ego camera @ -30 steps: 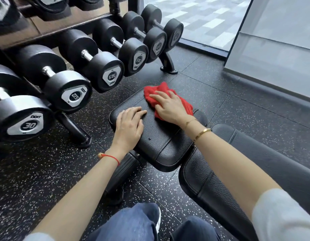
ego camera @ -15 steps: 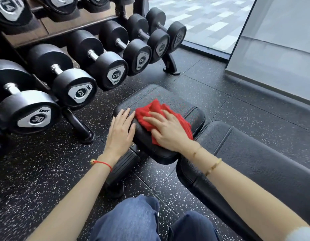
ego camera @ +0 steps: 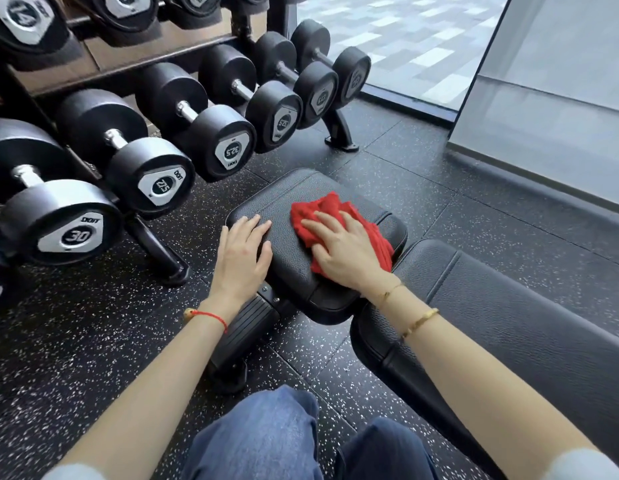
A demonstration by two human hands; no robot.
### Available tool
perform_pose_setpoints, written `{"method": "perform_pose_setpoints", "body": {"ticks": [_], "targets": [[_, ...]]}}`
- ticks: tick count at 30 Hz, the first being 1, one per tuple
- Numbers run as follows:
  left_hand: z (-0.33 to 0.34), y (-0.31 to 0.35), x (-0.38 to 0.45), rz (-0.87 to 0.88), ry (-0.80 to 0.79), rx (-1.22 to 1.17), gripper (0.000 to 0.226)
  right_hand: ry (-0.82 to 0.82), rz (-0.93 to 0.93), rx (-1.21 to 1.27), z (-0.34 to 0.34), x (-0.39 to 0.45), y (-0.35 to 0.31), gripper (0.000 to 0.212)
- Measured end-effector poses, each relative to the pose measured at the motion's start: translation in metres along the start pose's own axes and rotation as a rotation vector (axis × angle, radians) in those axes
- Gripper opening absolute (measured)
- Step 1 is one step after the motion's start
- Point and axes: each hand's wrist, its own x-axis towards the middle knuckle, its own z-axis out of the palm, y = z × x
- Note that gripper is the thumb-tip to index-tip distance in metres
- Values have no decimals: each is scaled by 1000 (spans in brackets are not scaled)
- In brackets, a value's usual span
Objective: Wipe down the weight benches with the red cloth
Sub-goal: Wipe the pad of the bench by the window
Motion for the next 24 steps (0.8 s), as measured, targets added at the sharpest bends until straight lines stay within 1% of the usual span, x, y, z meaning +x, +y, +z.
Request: {"method": "perform_pose_setpoints", "body": {"ticks": [2, 4, 6, 9, 13, 15, 17, 19, 21, 22, 24], "targets": [[-1, -2, 6, 26, 70, 6, 34, -25, -140, 7, 2, -24, 1, 52], [-1, -6, 14, 47, 118, -2, 29, -16, -157, 28, 0, -36, 13, 52], [1, -8, 22, 46, 124, -12, 28, 17, -77, 36, -3, -25, 25, 51], [8, -7, 28, 18, 119, -35, 29, 59, 63, -3, -5, 18, 32, 51], [13, -6, 27, -3, 133, -89, 36, 20, 127, -5, -5, 87, 25, 51], [12, -6, 27, -2, 141, -99, 39, -10, 101, 9, -2, 110, 10, 52], [11, -5, 26, -1, 139, -104, 40, -31, 5, 13, 4, 114, -10, 52], [12, -6, 26, -8, 132, -105, 41, -48, -130, 17, 10, 101, -19, 52], [13, -7, 26, -9, 132, -101, 41, -42, -215, 19, 13, 83, -10, 52], [14, -7, 27, -5, 134, -102, 40, -32, -220, 20, 11, 77, 0, 52], [14, -8, 27, 2, 140, -108, 38, 0, -149, 1, 6, 82, 23, 52]]}}
